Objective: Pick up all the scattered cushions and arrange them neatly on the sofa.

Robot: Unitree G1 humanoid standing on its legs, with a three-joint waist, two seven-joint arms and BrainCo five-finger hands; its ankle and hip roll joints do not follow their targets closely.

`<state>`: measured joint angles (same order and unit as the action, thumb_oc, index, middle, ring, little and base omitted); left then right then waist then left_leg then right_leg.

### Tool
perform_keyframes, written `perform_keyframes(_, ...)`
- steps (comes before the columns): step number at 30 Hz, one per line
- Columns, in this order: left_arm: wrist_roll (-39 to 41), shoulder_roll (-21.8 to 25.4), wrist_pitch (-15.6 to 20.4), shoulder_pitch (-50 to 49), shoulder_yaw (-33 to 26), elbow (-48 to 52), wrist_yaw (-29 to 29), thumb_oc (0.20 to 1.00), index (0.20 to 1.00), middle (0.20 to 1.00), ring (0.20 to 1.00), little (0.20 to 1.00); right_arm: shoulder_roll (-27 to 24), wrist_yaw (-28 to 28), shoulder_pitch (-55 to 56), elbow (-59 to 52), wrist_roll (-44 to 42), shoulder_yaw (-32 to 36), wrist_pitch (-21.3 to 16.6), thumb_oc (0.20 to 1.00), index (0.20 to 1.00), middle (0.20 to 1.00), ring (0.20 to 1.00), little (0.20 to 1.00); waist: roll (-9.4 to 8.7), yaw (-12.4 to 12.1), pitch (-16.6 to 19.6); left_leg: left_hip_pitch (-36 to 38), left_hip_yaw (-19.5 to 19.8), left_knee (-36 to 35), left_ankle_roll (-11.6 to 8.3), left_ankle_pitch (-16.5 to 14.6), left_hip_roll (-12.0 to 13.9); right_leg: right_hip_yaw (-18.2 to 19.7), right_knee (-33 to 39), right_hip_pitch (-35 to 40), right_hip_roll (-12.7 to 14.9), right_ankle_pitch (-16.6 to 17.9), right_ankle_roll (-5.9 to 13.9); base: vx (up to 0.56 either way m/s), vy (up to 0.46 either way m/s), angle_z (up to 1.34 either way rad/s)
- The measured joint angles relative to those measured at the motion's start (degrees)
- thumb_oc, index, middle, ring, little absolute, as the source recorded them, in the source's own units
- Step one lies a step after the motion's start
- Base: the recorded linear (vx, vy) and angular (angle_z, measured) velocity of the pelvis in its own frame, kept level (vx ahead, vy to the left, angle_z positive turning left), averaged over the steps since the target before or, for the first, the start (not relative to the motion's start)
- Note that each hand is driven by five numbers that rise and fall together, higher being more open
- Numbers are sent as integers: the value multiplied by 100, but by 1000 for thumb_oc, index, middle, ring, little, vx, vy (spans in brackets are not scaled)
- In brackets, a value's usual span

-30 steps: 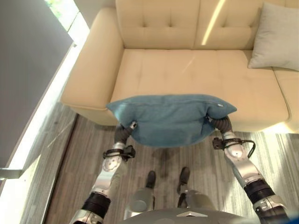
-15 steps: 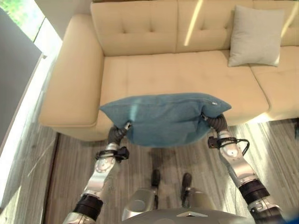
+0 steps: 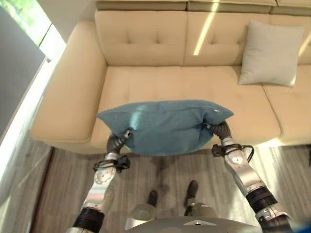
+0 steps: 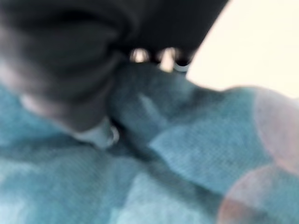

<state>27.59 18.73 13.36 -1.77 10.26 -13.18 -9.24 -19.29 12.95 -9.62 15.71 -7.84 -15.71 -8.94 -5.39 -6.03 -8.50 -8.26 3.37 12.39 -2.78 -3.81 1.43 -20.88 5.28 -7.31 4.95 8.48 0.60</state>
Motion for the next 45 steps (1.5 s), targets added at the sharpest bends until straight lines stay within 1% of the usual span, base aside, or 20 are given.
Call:
perform_keyframes(1,2,12,1,-36,-8,28,0,200,200,200,200,200,40,17,-58,-13,-2,-11,-4,200,200,200,200,200,-54,-26,-15,-238,-23,577,-35,-232,56,134,-1,146,-83,-259,-234,249,3,-11)
perform_keyframes(3,1,-27,3,22,0,66,12,200,200,200,200,200,19,22,-75,-43,-28,57,-13,200,200,200,200,200,-84,-62,-69,-342,-10,121,-31,-312,-78,323,-1,168,-144,-513,-229,221,101,-15)
perform_keyframes(5,-1,-51,-42,140,158,50,49,200,200,200,200,200,68,78,-54,-8,-101,238,-18,200,200,200,200,200,-84,-25,-139,-1193,-210,-556,85,-45,-616,298,4,194,-140,-726,-149,242,205,-3)
perform_keyframes(7,-3,-25,-84,26,101,55,56,200,200,200,200,200,78,65,-35,35,-98,199,10,200,200,200,200,200,186,-288,-183,-1441,-27,-815,78,454,-466,520,-3,387,-444,-822,-176,304,206,-79)
perform_keyframes(9,-4,21,-93,-71,40,64,54,200,200,200,200,200,153,8,147,5,-93,130,19,200,200,200,200,200,276,-281,-141,-1193,20,-849,147,752,-403,583,-372,497,-441,-1131,2,210,183,-59)
perform_keyframes(11,-8,138,-149,-92,61,72,59,200,200,200,200,200,242,-33,329,-45,-92,153,21,200,200,200,200,200,183,-233,-114,-876,-94,-902,149,820,-600,587,-1083,396,0,-1529,307,192,249,-23)
perform_keyframes(12,-9,277,-168,-95,56,80,72,200,200,200,200,200,285,-95,337,-63,-86,147,30,200,200,200,200,200,167,-193,-105,-631,-203,-935,307,734,-713,624,-1828,278,325,-1593,591,103,208,-36)
perform_keyframes(13,-9,428,-167,-84,55,104,73,200,200,200,200,200,313,-167,337,-132,-81,134,43,200,200,200,200,200,254,-188,-161,-407,-198,-941,691,818,-706,758,-2829,-40,444,-1721,799,92,180,-25)
perform_keyframes(15,-15,570,-167,11,46,130,75,200,200,200,200,200,362,-173,331,-147,-82,130,44,200,200,200,200,200,228,-95,-143,-225,-134,-1002,700,725,-739,810,-3295,-329,509,-1757,834,148,70,2)
perform_keyframes(17,-15,529,-162,138,29,132,63,200,200,200,200,200,366,-157,296,-234,-84,176,43,200,200,200,200,200,260,-78,-162,-138,-90,-1091,753,672,-760,996,-2939,-670,366,-1770,790,135,-34,13)
perform_keyframes(21,-26,400,-160,127,61,101,61,200,200,200,200,200,261,-128,246,-228,-87,187,41,200,200,200,200,200,311,28,-145,158,145,-1294,656,579,-940,1388,-787,-697,-19,-832,724,210,-129,36)
perform_keyframes(25,-27,295,-155,-9,97,78,65,200,200,200,200,200,236,-128,271,-89,-85,192,43,200,200,200,200,200,353,39,-104,528,488,-1449,677,593,-1094,1204,-246,-342,-136,-161,608,112,-108,46)
perform_keyframes(28,-17,32,-151,-5,106,66,63,200,200,200,200,200,209,-66,248,-74,-86,282,43,200,200,200,200,200,479,6,-84,502,916,-1419,677,600,-1162,874,6,-52,-433,65,58,61,-142,75)
perform_keyframes(29,-13,-49,-154,-23,135,54,62,200,200,200,200,200,173,-19,257,-70,-87,288,43,200,200,200,200,200,512,6,-85,448,1043,-1260,583,659,-1281,773,2,30,-271,17,-50,-14,-76,104)
perform_keyframes(30,-13,-70,-156,29,273,48,67,200,200,200,200,200,76,42,301,-104,-95,354,42,200,200,200,200,200,418,105,-109,40,1106,-650,222,664,-1568,661,-3,54,80,-23,-87,-38,-43,147)
perform_keyframes(31,-14,-24,-152,132,329,102,148,200,200,200,200,200,17,80,299,-129,-95,462,42,200,200,200,200,200,355,150,-143,-372,675,-230,290,232,-1476,536,-5,57,309,-28,-88,-5,-33,184)
perform_keyframes(32,0,-24,-139,247,318,160,178,200,200,200,200,200,-103,73,137,-98,-93,482,41,200,200,200,200,200,308,163,-188,-626,29,-658,153,354,-502,420,-11,63,398,-110,14,25,-12,98)
perform_keyframes(33,5,-18,-129,173,300,235,160,200,200,200,200,200,-156,67,-94,-34,-91,423,42,200,200,200,200,200,607,9,-204,-193,117,-1324,-219,838,297,480,-13,227,221,-366,363,47,-3,25)
perform_keyframes(37,1,96,-131,257,238,259,136,200,200,200,200,200,-82,64,-105,93,-95,377,41,200,200,200,200,200,535,132,-240,138,-19,-1555,-89,860,11,563,16,404,531,-286,591,28,53,-15)
perform_keyframes(45,-94,237,-128,-13,171,490,136,200,200,200,200,200,124,-5,154,104,-31,381,46,200,200,200,200,200,441,365,-52,552,-178,-1769,-23,879,22,785,20,592,519,-288,624,43,92,-14)
